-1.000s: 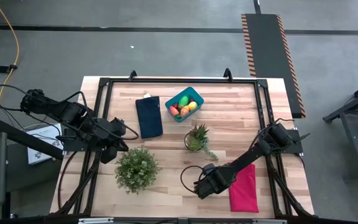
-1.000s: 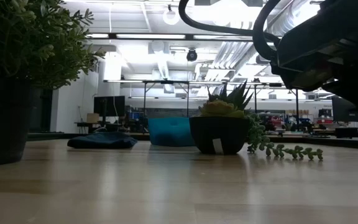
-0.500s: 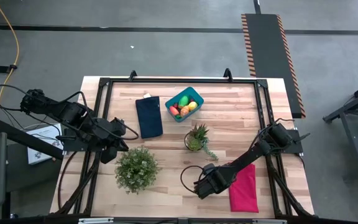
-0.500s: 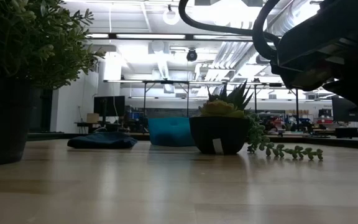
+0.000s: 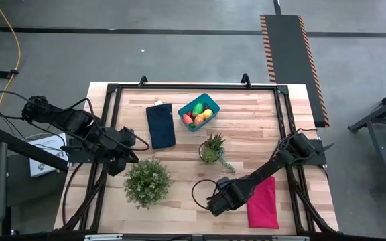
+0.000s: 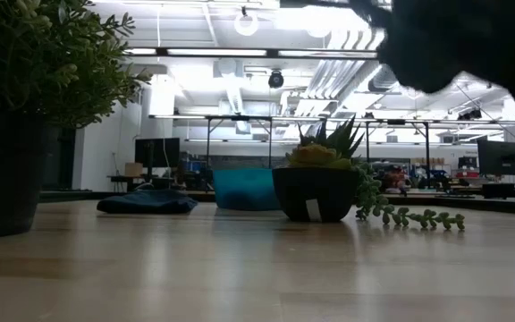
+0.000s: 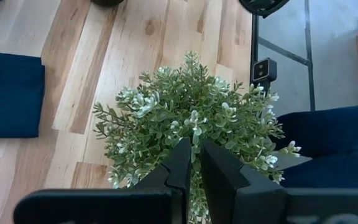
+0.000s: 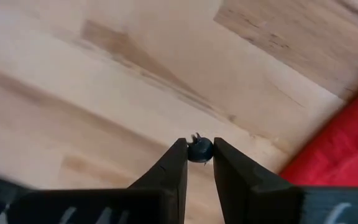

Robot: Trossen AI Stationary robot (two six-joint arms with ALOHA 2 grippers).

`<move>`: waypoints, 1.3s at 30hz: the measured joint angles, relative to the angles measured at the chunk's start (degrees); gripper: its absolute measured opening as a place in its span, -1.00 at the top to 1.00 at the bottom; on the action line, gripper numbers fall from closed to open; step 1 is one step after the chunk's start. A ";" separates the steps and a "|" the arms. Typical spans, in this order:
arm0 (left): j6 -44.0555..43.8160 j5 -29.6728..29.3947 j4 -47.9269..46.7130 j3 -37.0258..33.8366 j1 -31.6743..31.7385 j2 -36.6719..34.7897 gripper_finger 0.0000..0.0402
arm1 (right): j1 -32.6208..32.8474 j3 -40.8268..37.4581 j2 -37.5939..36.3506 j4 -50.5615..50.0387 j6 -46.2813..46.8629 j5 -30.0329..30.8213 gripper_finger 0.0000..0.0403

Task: Pick and placing Produce into tupperware
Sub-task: Put the blue berry into the bin

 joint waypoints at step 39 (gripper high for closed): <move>7.11 -0.74 0.42 0.00 0.09 -0.11 0.87 | -9.90 27.48 0.00 -9.42 -26.97 11.02 0.76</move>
